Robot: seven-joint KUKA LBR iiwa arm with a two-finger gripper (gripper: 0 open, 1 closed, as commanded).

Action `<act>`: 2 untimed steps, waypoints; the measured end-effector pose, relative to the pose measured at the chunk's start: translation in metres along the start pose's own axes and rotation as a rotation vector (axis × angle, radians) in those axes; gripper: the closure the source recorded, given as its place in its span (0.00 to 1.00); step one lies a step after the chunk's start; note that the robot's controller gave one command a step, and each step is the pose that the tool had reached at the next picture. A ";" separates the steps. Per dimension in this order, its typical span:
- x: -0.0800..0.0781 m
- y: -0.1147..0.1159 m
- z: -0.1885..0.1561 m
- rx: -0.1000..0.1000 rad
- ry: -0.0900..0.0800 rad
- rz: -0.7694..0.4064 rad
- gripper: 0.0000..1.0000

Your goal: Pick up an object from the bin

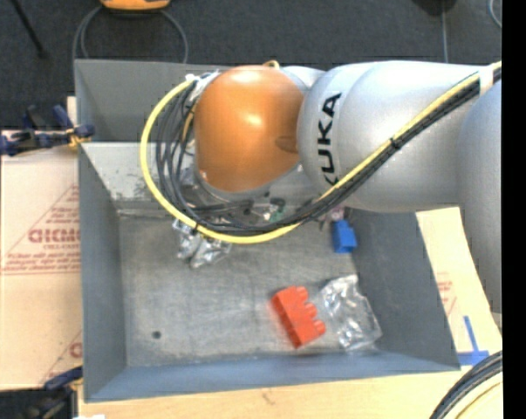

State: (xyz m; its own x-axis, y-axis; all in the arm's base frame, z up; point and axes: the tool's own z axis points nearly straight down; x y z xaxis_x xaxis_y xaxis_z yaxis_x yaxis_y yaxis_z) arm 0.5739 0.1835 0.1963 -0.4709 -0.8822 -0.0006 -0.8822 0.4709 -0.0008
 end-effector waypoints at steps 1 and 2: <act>0.056 -0.075 -0.154 0.009 -0.004 -0.346 1.00; 0.027 -0.084 -0.099 -0.004 -0.002 -0.468 1.00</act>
Offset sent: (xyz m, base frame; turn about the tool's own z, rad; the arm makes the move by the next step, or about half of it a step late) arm 0.0368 -0.0819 0.1500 -0.3511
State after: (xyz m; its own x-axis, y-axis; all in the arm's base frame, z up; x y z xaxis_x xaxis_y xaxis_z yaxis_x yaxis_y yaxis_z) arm 0.6356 0.1202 0.2955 -0.0223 -0.9997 -0.0033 -0.9998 0.0222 0.0019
